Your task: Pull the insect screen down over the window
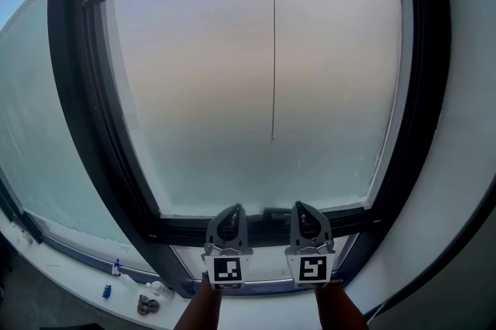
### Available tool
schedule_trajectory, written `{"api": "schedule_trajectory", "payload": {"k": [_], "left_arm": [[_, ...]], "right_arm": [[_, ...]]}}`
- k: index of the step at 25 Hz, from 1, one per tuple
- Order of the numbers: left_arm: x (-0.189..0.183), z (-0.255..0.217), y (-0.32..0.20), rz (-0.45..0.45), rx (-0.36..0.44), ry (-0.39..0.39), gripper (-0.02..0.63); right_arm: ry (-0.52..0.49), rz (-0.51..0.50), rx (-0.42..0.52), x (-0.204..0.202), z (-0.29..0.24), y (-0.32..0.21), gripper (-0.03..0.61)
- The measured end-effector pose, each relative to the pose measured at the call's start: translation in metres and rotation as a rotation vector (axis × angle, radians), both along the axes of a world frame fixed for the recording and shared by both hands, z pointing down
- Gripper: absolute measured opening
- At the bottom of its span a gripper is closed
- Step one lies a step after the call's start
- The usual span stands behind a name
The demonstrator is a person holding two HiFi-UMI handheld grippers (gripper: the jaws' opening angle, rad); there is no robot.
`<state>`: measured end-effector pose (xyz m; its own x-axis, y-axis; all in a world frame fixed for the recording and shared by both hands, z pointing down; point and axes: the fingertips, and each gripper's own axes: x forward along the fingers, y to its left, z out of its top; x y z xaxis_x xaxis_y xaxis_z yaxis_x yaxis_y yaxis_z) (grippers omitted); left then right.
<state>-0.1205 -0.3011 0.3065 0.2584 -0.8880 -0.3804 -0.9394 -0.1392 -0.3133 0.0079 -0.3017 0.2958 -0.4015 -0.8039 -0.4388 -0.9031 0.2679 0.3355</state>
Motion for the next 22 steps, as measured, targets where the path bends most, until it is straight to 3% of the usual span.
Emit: {"api": "schedule_trajectory", "payload": {"k": [5,8,12,22], "left_arm": [[-0.002,-0.069,-0.005,-0.006,0.148,0.019,0.002],[-0.003,-0.108,-0.005,-0.072,0.25,-0.07,0.002],[-0.004,-0.149,-0.009,-0.154,0.324,-0.188,0.002],[-0.001,-0.278,-0.005,-0.212,0.462,-0.37,0.003]], "right_arm": [[0.057,0.034,0.156,0.001,-0.059,-0.012,0.003],[0.09,0.065,0.242,0.009,-0.095,-0.017,0.003],[0.118,0.085,0.328,0.012,-0.144,-0.022,0.003],[0.272,0.156,0.564,0.001,-0.269,-0.007,0.003]]}}
